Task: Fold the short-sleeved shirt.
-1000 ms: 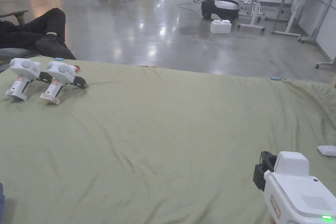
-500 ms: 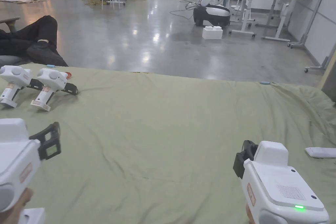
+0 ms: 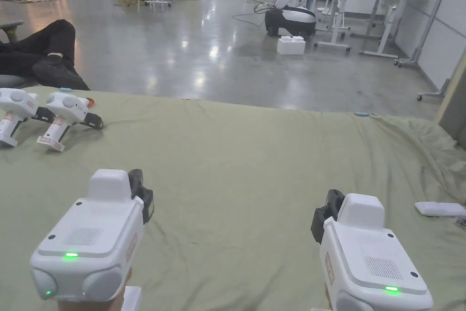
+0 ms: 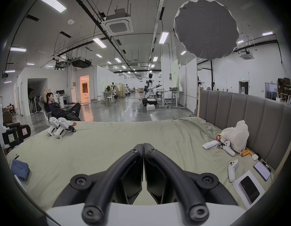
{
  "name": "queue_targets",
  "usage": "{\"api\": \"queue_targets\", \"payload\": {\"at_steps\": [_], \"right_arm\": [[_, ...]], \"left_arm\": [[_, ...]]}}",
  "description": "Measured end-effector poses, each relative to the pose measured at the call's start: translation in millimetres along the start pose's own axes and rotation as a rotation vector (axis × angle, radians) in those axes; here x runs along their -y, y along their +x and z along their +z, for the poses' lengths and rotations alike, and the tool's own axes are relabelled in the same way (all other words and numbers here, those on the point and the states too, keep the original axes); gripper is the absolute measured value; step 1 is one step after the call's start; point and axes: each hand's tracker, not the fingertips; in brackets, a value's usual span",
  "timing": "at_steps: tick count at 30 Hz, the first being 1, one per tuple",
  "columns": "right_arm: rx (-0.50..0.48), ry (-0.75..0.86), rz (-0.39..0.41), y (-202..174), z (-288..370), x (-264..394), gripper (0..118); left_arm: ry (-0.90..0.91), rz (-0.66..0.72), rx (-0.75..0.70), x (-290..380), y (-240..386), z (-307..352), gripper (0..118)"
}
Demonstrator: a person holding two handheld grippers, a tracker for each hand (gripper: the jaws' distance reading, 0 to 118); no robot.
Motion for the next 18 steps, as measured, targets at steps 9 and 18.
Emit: {"api": "queue_targets", "payload": {"at_steps": [9, 18], "right_arm": [[0.008, 0.003, 0.006, 0, 3, 7, 0], [0.007, 0.009, 0.054, -5, 9, 10, 0]], "left_arm": [[0.02, -0.08, -0.016, 5, 18, 6, 0], [0.022, -0.068, -0.039, 16, 7, 9, 0]]}}
